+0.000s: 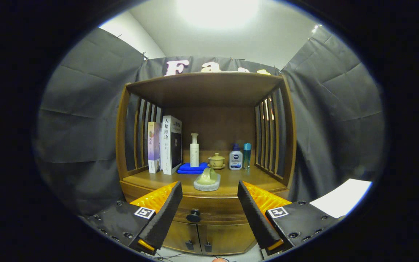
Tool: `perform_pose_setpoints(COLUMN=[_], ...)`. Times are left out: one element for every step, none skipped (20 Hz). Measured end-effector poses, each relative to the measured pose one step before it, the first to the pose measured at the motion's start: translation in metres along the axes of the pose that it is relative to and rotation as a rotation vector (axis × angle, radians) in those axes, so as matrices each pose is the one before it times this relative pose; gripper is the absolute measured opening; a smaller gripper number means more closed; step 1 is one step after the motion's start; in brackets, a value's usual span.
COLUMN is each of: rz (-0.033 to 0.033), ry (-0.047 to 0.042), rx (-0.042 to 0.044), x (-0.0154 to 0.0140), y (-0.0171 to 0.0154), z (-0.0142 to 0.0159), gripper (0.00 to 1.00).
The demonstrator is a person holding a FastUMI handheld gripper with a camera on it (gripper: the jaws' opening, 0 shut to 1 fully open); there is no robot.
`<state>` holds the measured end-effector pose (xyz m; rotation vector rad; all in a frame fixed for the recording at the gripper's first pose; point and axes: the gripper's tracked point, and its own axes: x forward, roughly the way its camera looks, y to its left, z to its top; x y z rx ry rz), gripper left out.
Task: Pull open the drawer, take out the items inside it, and place them on the countertop above the cabinet.
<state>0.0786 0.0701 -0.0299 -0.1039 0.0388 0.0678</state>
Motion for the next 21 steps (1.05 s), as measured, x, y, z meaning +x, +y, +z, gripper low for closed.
perform_pose_setpoints(rz=[0.00398,0.00369,0.00122,0.00105,-0.00002,-0.00234,0.00271,0.0072,0.00218,0.00236,0.00238,0.00402,0.00095,0.0036,0.0054,0.00643,0.00577,0.00459,0.0028,0.00337,0.00547], ry=[0.00512,0.00419,-0.00083,-0.00037,-0.001,0.00049,0.00043,-0.00061,0.00225,0.00343,0.0052,-0.0016,0.00331,0.00309,0.00308,0.00679,0.00583,0.00106,0.00077,-0.00109,-0.00309], rx=[-0.00084,-0.0036,-0.00356,-0.00205,0.00125,0.00763,0.01316,0.01213,0.00652,-0.00007,-0.00104,-0.00133,-0.00373,-0.00194,-0.00008,0.00229,0.00379,0.00426,0.00199,-0.00026,-0.00327], x=[-0.00938,-0.00934,-0.00732,-0.00745,-0.00679,-0.00774,-0.00689,-0.00447,-0.0041,-0.00141,-0.00157,-0.00185,-0.00195,-0.00068,-0.00024,-0.00032,0.00034,0.00006,-0.00057,-0.0001,-0.00022], y=[-0.00202,-0.00145,-0.00167,-0.00085,-0.00002,-0.00069,0.00067,0.00174,0.00064,-0.00024,0.0001,0.001,0.00024,0.00146,0.00194,0.00124,0.0013,0.00103,0.00093,0.00063,0.00218], z=[0.00215,0.00206,0.00203,0.00155,0.00036,-0.00035,-0.00089,-0.00035,-0.00133,-0.00144,-0.00121,-0.00076,-0.00168,-0.00195,-0.0019,-0.00233,-0.00246,-0.00057,-0.00088,-0.00042,-0.00008], gripper=[0.97,0.97,0.97,0.97,0.97,0.97,0.97,0.97,0.97,0.97,0.97,0.97,0.97,0.97,0.97,0.97,0.97,0.97,0.97,0.97,0.97])
